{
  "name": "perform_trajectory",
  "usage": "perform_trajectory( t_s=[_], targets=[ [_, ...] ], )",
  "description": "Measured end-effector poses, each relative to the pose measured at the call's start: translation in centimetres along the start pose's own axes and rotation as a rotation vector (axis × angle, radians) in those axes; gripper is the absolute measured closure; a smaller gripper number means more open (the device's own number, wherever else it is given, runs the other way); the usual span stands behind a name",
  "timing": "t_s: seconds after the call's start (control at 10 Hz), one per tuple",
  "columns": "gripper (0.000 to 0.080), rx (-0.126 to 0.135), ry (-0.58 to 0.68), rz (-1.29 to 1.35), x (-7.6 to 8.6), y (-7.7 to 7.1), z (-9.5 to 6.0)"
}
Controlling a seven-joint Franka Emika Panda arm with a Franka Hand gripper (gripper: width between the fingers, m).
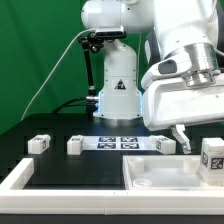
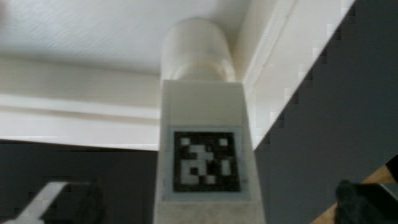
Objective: Assemble one leg
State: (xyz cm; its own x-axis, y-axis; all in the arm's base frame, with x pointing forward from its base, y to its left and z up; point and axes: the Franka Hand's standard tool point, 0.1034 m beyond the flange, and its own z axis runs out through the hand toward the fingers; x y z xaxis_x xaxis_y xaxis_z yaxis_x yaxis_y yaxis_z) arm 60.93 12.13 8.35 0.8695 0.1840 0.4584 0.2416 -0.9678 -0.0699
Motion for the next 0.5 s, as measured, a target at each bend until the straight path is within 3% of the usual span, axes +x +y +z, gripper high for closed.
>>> perform_trajectory(
  t_s=[0.2,0.5],
  targets=[
    [0.0150,0.027,-0.157,0.032,-0.1,-0.4,0.7],
    [0.0150,0.067,-0.405,0.054,0.5,1.0,0.6]
  ],
)
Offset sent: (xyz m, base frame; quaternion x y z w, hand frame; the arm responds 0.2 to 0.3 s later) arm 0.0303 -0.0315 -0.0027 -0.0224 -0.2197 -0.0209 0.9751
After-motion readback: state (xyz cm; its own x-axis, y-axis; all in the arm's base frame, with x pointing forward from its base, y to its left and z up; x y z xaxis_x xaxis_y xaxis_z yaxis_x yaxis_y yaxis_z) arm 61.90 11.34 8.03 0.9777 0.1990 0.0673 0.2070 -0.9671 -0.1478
